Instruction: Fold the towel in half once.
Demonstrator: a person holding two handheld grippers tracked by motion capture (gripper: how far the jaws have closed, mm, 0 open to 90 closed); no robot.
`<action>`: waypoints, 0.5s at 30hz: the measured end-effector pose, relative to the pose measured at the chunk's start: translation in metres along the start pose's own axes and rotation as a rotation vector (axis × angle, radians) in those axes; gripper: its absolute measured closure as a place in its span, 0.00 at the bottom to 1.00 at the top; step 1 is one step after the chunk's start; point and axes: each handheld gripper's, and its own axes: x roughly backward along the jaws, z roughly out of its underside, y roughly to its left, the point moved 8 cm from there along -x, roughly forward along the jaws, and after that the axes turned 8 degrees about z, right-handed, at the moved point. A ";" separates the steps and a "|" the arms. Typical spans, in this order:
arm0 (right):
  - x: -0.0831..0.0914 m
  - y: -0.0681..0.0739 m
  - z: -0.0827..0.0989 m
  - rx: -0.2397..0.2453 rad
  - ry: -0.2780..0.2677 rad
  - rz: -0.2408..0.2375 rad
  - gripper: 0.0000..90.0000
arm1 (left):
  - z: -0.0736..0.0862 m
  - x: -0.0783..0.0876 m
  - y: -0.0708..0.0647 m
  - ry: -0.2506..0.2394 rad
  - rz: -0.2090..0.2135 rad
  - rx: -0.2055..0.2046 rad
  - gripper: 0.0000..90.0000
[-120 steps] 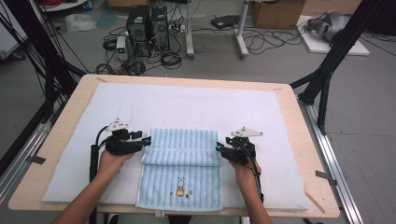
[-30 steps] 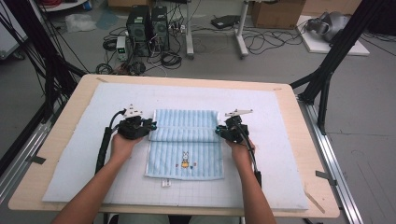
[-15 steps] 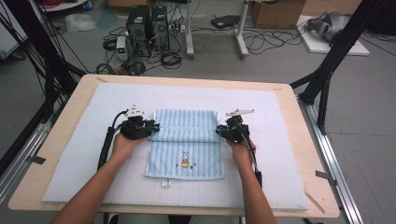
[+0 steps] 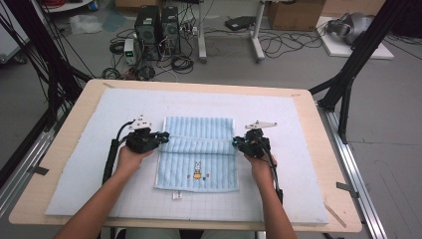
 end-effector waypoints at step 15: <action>0.041 0.024 0.022 0.043 -0.059 -0.047 0.92 | 0.028 0.031 -0.036 -0.015 0.053 -0.031 0.94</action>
